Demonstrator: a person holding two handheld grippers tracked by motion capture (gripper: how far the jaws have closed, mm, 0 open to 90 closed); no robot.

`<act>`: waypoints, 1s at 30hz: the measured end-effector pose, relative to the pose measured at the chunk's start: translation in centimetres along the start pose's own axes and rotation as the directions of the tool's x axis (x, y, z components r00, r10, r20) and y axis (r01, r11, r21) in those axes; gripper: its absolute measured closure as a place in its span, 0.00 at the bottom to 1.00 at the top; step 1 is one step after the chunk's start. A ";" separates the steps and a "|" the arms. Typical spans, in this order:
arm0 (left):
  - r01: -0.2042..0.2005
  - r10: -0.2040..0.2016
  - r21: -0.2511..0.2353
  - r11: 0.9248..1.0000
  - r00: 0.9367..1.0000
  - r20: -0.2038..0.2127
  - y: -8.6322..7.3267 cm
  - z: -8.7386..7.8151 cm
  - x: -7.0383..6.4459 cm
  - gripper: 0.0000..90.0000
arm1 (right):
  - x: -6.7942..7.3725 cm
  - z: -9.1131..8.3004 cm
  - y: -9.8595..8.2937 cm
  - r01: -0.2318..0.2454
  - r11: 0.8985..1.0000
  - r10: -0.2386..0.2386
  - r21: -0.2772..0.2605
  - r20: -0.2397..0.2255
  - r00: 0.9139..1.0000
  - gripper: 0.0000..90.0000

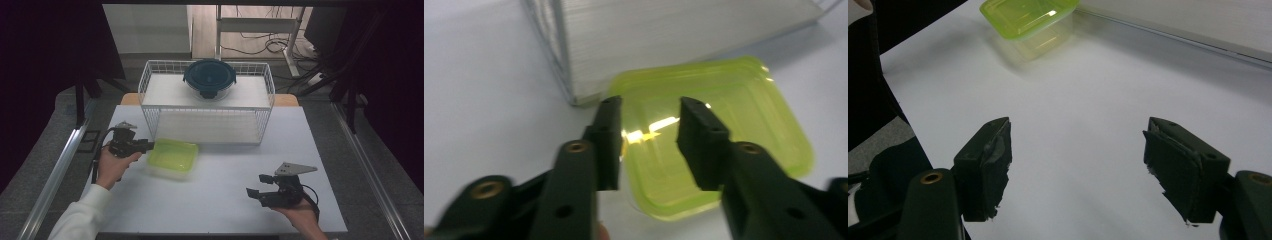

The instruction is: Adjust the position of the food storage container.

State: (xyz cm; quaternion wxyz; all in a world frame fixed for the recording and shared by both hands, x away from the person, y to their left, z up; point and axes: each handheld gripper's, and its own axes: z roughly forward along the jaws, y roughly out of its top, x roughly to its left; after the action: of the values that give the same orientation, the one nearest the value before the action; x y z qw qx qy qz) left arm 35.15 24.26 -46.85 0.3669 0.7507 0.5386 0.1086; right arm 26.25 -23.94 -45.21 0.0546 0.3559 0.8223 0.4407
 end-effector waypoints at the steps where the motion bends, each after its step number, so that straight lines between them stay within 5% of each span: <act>1: 0.002 -0.002 0.017 1.000 1.000 0.002 0.0 0.3 0.4 0.79 | 0.0 0.0 0.0 -0.001 1.000 0.001 0.001 0.002 1.000 0.30; 9: -0.065 0.069 0.090 0.994 0.997 -0.042 0.5 1.2 1.2 0.99 | -0.1 0.1 -0.1 0.008 1.000 -0.008 0.000 -0.006 1.000 0.30; 30: -0.101 0.120 0.207 0.973 0.989 -0.081 2.0 4.6 1.8 1.00 | -0.3 0.1 -0.2 0.009 1.000 -0.009 0.014 0.002 1.000 0.30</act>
State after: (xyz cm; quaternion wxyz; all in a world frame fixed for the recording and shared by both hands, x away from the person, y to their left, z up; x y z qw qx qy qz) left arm 39.91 23.58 -49.22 0.2567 0.8071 0.5206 0.1084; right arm 26.44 -24.12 -45.52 0.0548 0.3532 0.8268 0.4344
